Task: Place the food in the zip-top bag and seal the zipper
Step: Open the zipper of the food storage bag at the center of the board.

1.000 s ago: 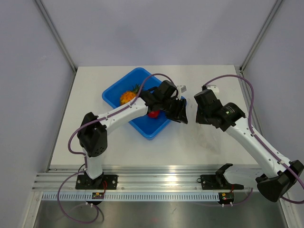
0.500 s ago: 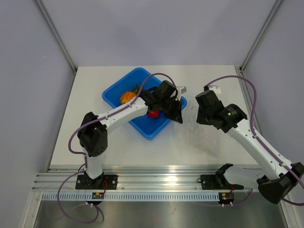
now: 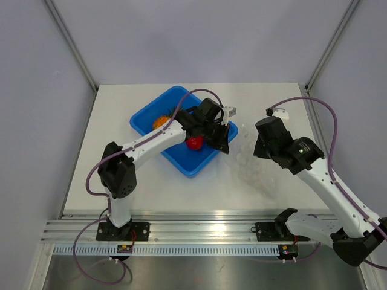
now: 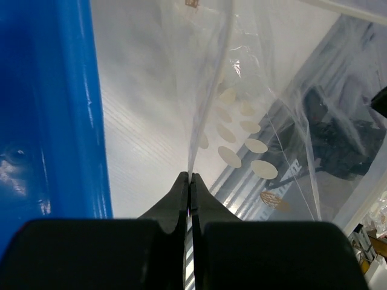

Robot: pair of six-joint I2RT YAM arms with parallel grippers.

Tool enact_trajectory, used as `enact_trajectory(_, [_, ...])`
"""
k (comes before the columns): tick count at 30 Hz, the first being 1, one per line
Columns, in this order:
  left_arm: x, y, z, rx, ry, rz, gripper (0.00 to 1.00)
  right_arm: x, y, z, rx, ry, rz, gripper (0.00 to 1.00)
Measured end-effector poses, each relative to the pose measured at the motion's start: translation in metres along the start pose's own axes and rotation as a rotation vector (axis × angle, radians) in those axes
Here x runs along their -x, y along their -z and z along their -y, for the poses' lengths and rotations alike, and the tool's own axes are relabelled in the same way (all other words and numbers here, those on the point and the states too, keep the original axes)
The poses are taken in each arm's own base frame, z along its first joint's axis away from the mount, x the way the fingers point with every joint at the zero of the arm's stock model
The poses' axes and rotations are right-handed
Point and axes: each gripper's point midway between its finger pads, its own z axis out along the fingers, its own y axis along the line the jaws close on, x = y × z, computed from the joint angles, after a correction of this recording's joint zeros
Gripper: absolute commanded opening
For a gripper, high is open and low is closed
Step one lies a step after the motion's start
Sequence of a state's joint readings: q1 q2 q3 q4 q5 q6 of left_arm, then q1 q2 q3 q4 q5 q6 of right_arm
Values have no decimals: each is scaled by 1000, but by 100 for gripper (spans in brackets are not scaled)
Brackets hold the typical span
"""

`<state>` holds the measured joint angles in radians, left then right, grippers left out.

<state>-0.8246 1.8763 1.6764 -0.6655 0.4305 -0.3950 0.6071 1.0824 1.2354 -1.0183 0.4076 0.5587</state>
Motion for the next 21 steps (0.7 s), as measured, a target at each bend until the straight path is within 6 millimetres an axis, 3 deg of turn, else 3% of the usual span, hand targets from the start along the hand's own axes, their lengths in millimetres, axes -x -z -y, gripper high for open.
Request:
enact_trajectory(6, [14,8,-3,17,-25,28,0,1,5,1,12,-42,17,0])
enact_trajectory(11, [11,9,-7,31,-44,16,0,-11,-1,6,-14,-65,-6,0])
enact_trajectory(18, [12,10,-10,37,-62,15,0,-4,12,14,-7,-118,51,0])
enact_trajectory(20, [12,10,-10,37,-64,15,7,-4,11,13,-7,-123,48,0])
enact_trajectory(21, [12,10,-10,37,-66,16,17,-5,10,12,-9,-123,44,0])
